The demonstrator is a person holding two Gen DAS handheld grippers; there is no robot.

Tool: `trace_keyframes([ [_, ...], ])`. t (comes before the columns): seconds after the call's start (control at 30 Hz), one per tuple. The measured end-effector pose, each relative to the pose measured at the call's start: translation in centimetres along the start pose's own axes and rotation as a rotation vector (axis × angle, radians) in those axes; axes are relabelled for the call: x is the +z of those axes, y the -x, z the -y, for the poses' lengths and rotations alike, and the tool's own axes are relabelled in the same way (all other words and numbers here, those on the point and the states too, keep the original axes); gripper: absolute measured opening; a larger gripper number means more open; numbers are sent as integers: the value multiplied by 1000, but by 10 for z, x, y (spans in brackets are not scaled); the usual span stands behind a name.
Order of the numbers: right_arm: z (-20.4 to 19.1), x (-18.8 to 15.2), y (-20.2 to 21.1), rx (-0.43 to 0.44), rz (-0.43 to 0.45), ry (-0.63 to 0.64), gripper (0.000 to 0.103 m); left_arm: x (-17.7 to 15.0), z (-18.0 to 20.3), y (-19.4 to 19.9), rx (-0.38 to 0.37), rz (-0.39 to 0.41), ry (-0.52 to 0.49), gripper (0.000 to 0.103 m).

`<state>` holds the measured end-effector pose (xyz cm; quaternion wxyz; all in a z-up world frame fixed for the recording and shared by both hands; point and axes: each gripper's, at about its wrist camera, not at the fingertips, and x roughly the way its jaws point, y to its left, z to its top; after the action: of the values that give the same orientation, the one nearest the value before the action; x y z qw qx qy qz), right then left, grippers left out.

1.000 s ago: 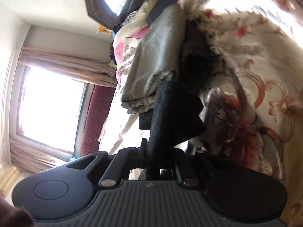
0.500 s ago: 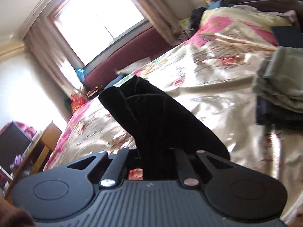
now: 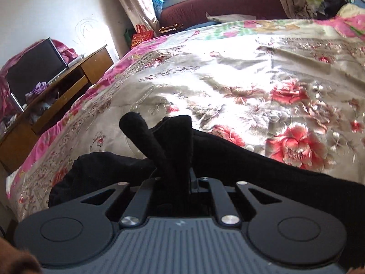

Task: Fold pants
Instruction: 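Lift the cuffs with the right gripper and fold them over onto the waistband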

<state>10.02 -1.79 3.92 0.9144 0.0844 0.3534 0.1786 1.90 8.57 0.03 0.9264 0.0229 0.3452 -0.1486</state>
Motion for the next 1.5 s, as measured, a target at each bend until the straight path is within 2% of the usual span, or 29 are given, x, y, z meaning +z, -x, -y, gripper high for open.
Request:
trace_keyframes([
  [0.2,-63,19,-14,80,40,151,9,-9,-20,15,40,-3,40,67],
  [0.37,-112,11,-57,129,-14,241,9,-16,-44,34,47,18,129,68],
  [0.5,-129,-2,-73,157,-71,280,9,-24,-59,45,64,28,172,68],
  [0.67,-144,5,-60,163,-10,300,9,-30,-72,50,70,29,212,69],
  [0.77,-149,18,-52,164,37,292,9,-29,-81,35,54,-35,265,69],
  [0.87,-162,22,-53,184,40,313,9,-27,-90,22,27,-93,318,69],
  [1.03,-197,-8,-84,214,-61,446,8,-34,-90,21,41,-84,287,70],
  [1.13,-197,-16,-103,217,-139,451,9,-37,-85,24,51,-82,240,71],
  [1.23,-193,-21,-110,231,-173,438,10,-39,-84,26,48,-78,220,71],
  [1.37,-196,-25,-112,286,-226,461,22,-43,-87,34,29,-65,229,72],
  [1.43,-199,-27,-106,321,-229,477,29,-45,-91,37,29,-56,239,72],
  [1.5,-197,-25,-98,364,-219,465,32,-51,-93,48,24,-47,259,72],
])
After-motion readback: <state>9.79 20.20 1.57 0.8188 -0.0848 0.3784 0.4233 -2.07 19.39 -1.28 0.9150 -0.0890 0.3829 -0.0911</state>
